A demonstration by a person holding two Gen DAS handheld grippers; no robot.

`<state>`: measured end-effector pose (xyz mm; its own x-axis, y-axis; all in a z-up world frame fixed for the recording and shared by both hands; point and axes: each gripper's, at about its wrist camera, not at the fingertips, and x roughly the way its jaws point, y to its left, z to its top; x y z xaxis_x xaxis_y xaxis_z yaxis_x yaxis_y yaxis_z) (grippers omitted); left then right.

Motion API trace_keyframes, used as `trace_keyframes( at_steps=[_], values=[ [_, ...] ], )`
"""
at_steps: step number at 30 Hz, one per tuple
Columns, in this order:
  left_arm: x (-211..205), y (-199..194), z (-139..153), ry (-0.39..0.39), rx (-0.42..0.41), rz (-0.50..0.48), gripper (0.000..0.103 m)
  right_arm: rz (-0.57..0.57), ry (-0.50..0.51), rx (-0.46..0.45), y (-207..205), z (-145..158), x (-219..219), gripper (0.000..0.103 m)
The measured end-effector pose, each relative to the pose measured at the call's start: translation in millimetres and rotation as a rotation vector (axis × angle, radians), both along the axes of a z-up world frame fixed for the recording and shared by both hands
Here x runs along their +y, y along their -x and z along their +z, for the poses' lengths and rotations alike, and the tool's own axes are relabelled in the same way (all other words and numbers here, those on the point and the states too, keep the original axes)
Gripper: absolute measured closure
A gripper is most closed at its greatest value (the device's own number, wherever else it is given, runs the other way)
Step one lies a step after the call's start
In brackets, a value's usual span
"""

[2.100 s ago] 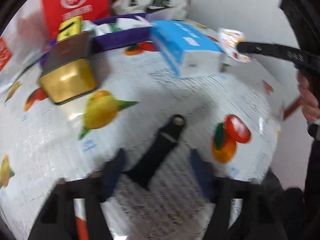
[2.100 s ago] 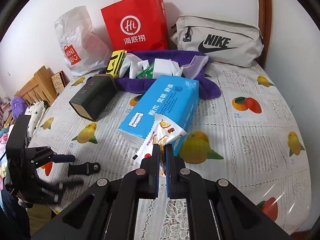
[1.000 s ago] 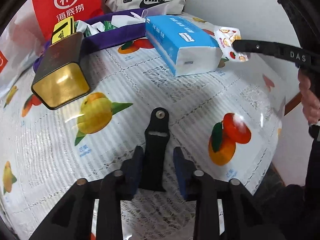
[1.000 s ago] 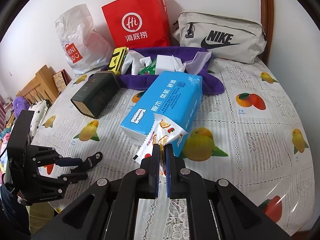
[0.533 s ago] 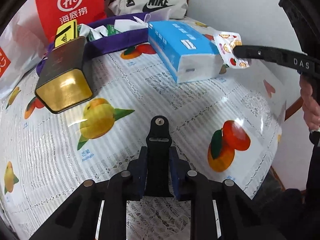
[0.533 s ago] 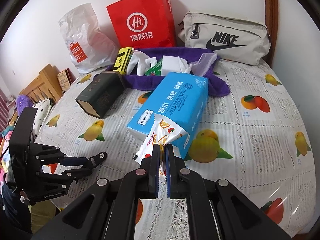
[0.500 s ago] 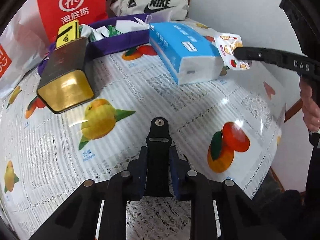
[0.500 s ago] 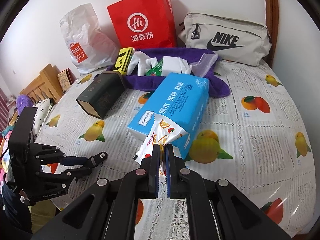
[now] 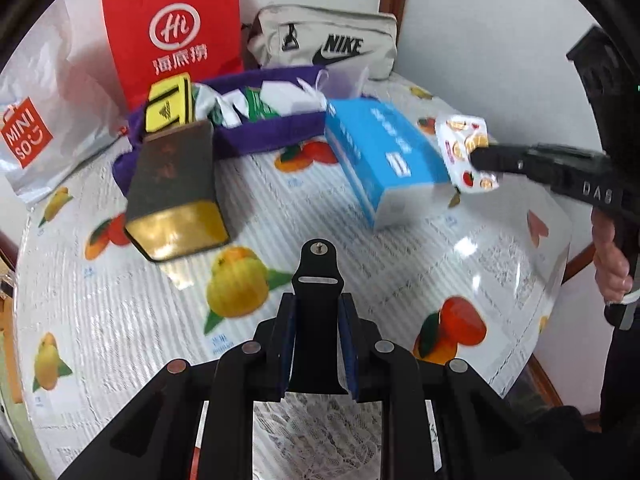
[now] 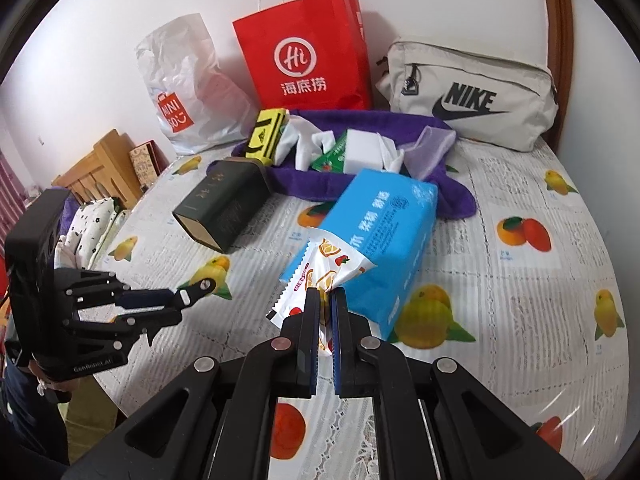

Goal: Organize soft objects
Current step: 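Carry the snack packet and black strap toward the purple towel with both tools, then lower packet and strap onto the purple towel and open both tools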

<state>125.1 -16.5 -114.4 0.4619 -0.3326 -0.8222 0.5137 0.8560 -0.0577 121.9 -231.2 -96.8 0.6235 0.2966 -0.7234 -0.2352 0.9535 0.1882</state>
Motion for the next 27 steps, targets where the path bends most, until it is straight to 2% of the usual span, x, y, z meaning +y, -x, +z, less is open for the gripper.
trace_keyframes(
  at_steps=[12,27],
  values=[
    [7,-41,37,0.036,-0.068,0.058,0.083,0.015,-0.007,-0.024,-29,18,-3,0.097],
    [11,-118,60,0.044,-0.118,0.110,0.083,-0.007,0.002,-0.046,-103,34,-6,0.097]
  ],
)
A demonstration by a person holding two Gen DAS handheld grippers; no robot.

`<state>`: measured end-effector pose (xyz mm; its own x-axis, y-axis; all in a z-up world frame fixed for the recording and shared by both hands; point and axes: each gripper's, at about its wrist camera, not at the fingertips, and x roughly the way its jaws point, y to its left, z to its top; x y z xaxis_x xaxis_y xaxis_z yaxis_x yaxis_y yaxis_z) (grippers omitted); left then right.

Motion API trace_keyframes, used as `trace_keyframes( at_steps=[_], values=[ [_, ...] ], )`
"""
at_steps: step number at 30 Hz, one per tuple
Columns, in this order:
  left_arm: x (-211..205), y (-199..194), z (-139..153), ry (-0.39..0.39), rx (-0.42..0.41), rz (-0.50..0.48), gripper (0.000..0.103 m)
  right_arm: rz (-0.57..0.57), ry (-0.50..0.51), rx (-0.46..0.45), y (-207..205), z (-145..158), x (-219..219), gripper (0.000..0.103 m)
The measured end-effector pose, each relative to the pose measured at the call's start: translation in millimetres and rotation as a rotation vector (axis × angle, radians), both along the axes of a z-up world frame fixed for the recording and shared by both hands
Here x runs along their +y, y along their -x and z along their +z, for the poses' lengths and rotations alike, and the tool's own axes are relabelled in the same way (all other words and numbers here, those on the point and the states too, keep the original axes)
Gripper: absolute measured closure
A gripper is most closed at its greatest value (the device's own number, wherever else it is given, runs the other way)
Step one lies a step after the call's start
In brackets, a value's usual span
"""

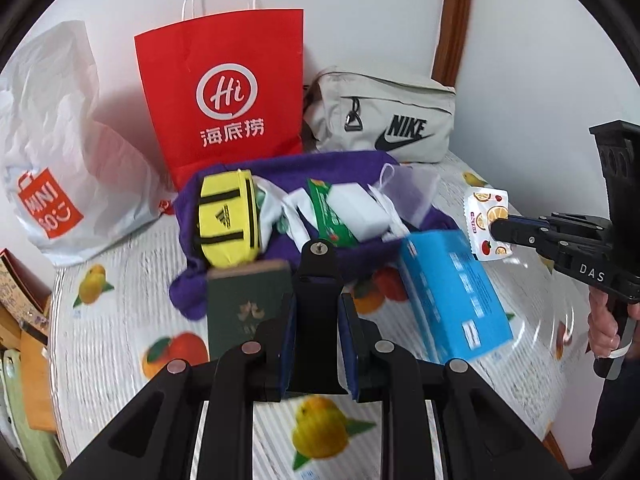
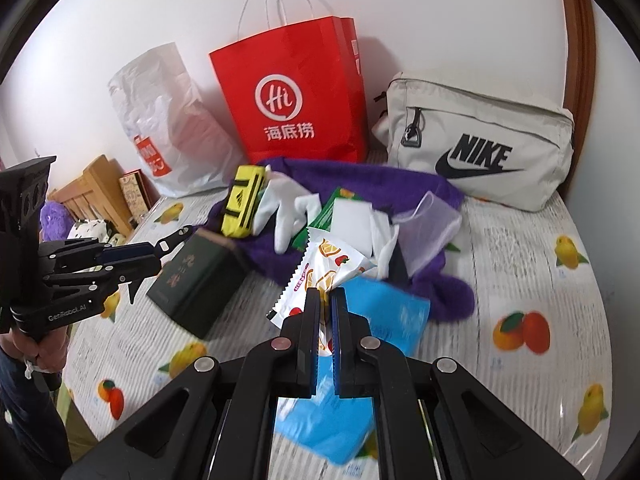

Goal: Organize soft objects
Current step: 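Lower packet and strap onto the purple towel and open both tools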

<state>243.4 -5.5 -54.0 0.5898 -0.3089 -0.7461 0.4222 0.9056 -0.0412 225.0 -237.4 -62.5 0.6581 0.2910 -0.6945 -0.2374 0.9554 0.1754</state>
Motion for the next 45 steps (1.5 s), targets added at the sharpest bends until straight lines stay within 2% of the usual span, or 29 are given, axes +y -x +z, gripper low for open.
trace_keyframes(
  at_steps=[12,23,30,37,45],
  values=[
    [-5,-66,-5,0.033,0.025,0.030,0.083,-0.044,0.015,-0.002,-65,-6,-11,0.097],
    [-29,-119,-19,0.015,0.056,0.000,0.083,-0.054,0.032,0.050,-115,-28,-22,0.097],
    [-38,-144,-31,-0.004,0.081,-0.011,0.083,-0.007,-0.002,0.096,-133,-42,-15,0.097],
    [-47,-158,-41,-0.018,0.112,-0.032,0.083,0.057,0.026,0.148,-147,-53,4,0.097],
    [-53,-176,-53,-0.053,0.154,-0.023,0.083,0.063,0.049,0.193,-156,-62,6,0.094]
  ],
)
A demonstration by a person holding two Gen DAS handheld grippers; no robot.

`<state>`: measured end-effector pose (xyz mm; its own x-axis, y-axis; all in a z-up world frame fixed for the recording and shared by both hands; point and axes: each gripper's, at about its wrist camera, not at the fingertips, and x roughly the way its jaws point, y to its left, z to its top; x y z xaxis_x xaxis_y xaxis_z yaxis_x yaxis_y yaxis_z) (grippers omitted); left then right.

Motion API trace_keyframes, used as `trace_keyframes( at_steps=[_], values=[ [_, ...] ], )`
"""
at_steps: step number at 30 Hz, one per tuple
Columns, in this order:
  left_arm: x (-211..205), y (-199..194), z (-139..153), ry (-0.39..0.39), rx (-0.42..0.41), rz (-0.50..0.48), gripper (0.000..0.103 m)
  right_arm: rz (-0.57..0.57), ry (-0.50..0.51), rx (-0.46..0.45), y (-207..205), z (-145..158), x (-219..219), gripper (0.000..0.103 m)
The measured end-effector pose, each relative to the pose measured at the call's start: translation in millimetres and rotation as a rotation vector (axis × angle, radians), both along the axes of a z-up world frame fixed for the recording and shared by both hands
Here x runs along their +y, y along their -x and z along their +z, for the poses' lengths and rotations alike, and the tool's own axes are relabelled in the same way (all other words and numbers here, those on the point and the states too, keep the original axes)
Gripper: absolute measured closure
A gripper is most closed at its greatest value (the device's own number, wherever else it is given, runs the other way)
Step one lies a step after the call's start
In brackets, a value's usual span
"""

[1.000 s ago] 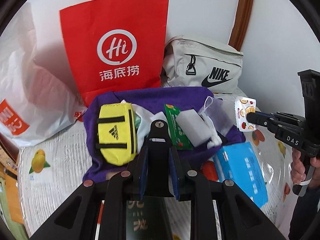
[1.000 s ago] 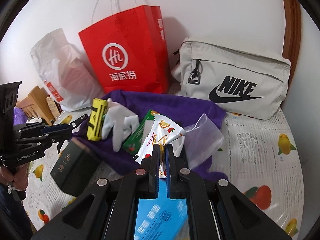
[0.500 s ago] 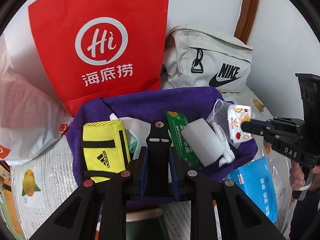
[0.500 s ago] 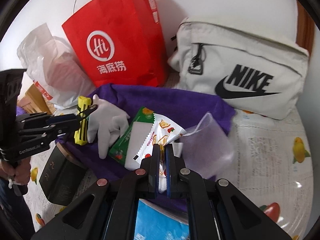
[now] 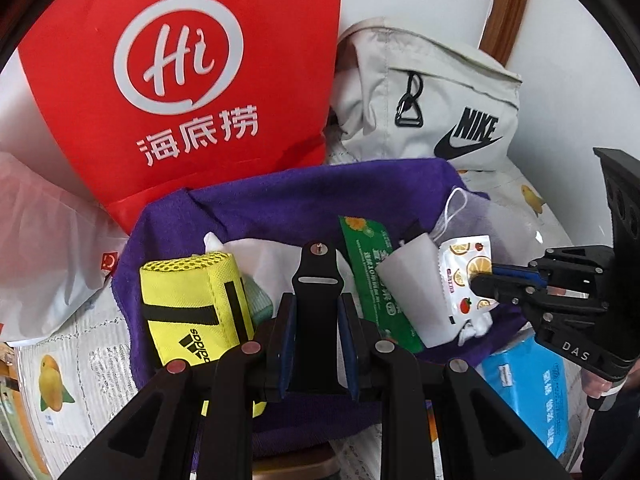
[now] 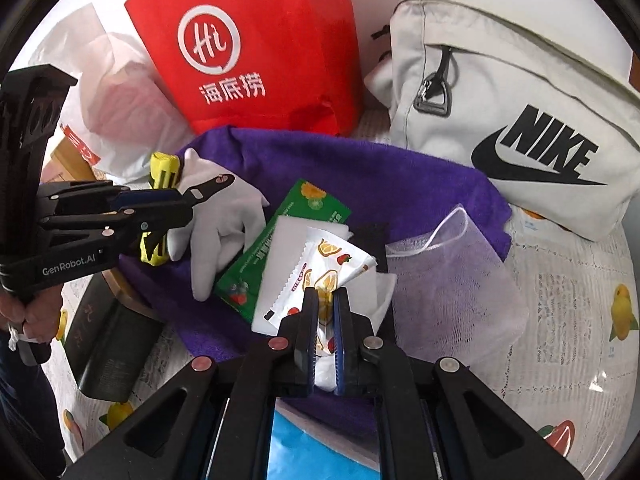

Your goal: Organize soft objects

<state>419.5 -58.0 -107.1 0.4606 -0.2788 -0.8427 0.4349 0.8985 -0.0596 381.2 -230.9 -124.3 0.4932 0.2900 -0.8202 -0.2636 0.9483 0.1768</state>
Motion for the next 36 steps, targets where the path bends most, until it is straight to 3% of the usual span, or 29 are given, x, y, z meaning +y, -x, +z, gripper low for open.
trace_keyframes(
  at_steps=[7,11,20,23,28,36],
  values=[
    [-3,-6,-10,-0.003,0.036,-0.007,0.082,0.018,0.016,0.015,-3,-5,1,0.090],
    [-3,-8,-12,0.006,0.045,0.004,0.082,0.000,0.009,0.012,-4,-6,-2,0.073],
    [-1,-7,-11,0.008,0.056,0.024,0.077,-0.028,0.001,-0.015,6,4,-11,0.073],
    [0,-2,-8,0.000,0.050,0.028,0.069,-0.041,0.005,-0.026,11,9,-11,0.073],
    [2,9,7,-0.015,0.022,0.052,0.034,-0.069,-0.014,-0.038,23,18,-13,0.070],
    [7,45,32,-0.082,-0.024,0.100,0.021,-0.098,-0.008,-0.043,52,33,-10,0.059]
  ],
)
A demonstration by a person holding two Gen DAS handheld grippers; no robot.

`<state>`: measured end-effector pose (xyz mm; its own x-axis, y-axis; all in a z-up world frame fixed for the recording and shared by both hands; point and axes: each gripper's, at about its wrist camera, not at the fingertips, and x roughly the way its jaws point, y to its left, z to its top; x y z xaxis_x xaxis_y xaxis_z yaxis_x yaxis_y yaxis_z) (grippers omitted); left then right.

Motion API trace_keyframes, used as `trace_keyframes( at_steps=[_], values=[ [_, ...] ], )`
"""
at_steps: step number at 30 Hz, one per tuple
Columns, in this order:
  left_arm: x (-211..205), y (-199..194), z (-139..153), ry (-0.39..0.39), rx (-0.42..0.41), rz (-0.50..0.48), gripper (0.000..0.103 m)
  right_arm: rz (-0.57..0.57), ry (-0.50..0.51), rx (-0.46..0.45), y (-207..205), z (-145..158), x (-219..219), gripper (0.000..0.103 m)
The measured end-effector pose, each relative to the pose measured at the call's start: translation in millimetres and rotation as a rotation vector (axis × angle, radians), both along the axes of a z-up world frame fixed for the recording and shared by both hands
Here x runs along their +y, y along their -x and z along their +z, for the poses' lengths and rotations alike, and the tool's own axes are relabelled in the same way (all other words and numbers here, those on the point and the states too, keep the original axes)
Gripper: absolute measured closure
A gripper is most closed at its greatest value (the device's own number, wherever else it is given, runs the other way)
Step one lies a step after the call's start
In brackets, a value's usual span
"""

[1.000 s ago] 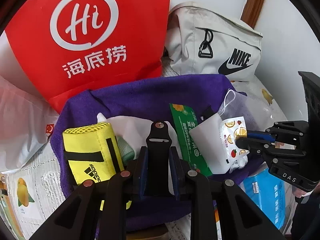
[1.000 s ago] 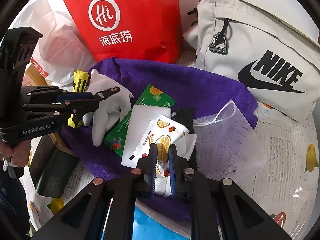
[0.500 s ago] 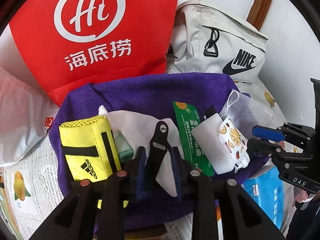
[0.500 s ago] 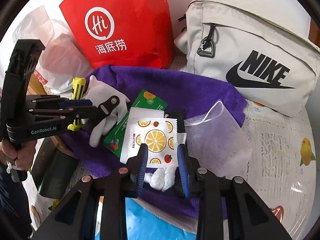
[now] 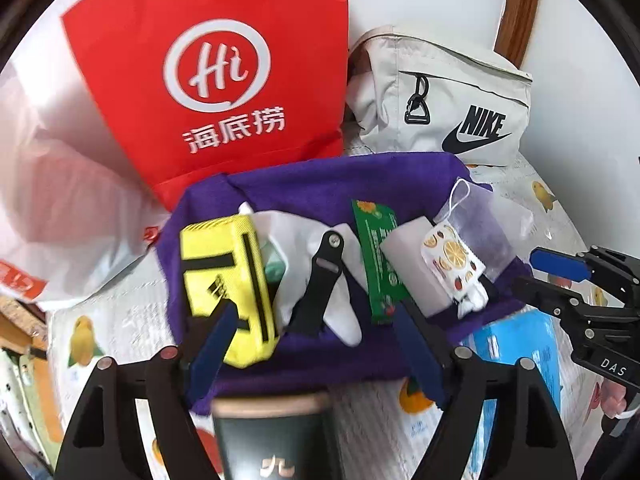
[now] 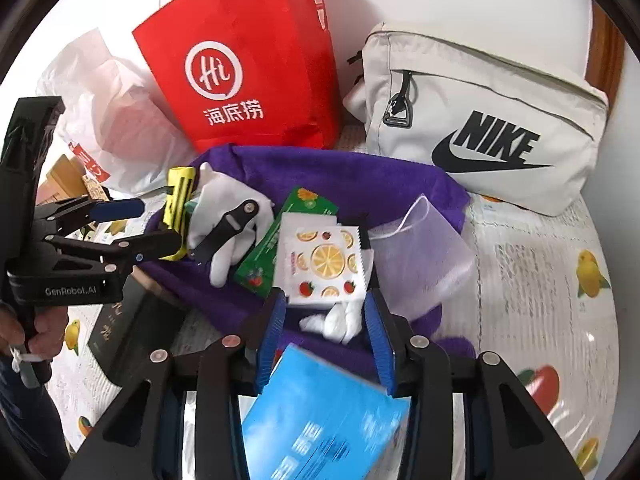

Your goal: Organize soft objects

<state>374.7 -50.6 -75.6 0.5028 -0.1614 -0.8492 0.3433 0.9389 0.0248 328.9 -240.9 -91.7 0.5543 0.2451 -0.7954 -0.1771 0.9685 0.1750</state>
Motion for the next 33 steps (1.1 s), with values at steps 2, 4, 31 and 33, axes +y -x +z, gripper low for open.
trace_keyframes(
  at_steps=[2,4,31,33],
  values=[
    [3,11,4,-0.005,-0.005,0.017,0.017,-0.006,0.002,-0.009,11,6,2,0.052],
    [7,26,8,-0.014,-0.010,0.036,0.015,-0.013,0.006,-0.017,23,12,5,0.041],
    [52,233,73,0.005,-0.190,0.242,0.008,-0.149,0.058,-0.095,193,65,12,0.005],
    [54,246,75,0.016,-0.194,0.240,0.008,-0.159,0.066,-0.100,205,68,10,0.005]
  ],
)
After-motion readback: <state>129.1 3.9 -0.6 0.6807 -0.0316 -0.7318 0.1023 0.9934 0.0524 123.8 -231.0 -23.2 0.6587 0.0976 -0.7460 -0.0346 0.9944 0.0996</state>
